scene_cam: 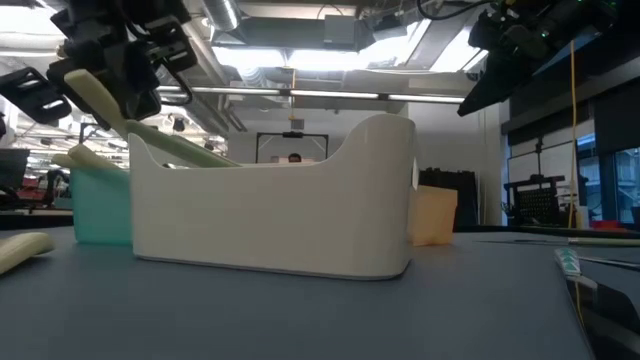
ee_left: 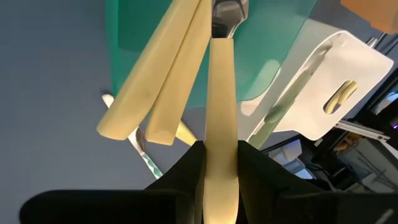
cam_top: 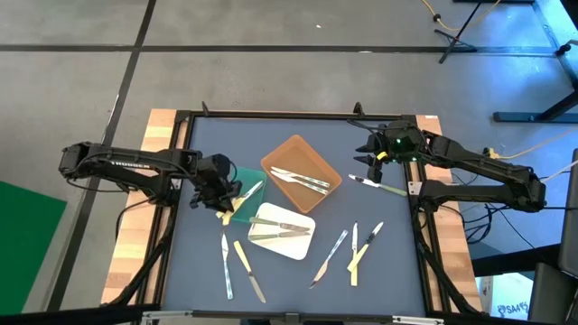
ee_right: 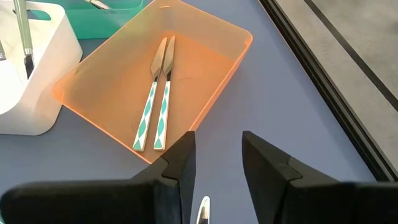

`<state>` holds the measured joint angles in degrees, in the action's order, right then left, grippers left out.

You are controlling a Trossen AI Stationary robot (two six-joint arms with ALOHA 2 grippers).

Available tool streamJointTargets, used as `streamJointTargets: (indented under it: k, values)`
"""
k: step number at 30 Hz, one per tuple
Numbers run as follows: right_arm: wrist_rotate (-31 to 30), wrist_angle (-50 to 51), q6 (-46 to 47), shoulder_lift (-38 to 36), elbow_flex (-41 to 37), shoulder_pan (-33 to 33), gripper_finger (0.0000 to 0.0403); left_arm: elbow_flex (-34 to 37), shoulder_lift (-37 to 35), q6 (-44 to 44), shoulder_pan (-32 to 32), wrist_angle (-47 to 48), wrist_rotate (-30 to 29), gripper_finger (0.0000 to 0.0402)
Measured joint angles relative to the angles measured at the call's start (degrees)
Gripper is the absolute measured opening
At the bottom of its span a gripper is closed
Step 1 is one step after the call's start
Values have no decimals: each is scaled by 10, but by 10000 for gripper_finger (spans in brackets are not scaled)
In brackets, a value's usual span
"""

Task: Sort silverware by color (type)
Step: Put the yellow table knife into the green bin, then put the blue table knife into the orange bin

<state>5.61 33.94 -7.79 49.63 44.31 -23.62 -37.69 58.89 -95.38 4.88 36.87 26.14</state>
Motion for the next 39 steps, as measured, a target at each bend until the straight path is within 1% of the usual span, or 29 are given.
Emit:
streamJointTargets:
  k: [5,8,16,20,25,30,33,39]
  values:
    - [0,0,0,0,0,0,115,0,0,1,1,0,-6,69]
    - [0,0,0,0,0,0,115,0,0,1,1,1,-19,74]
    - [0,1,0,0,0,0,115,0,0,2,1,36,-20,121]
    - [0,2,0,0,0,0,115,0,0,2,1,48,-20,136]
    - [0,5,0,0,0,0,115,0,0,29,1,47,-21,140]
    - [3,5,0,0,0,0,115,0,0,57,1,47,-38,141]
    - [33,5,0,0,0,0,115,0,0,74,1,47,-50,141]
    - [119,4,0,0,0,0,115,0,0,128,1,46,-79,141]
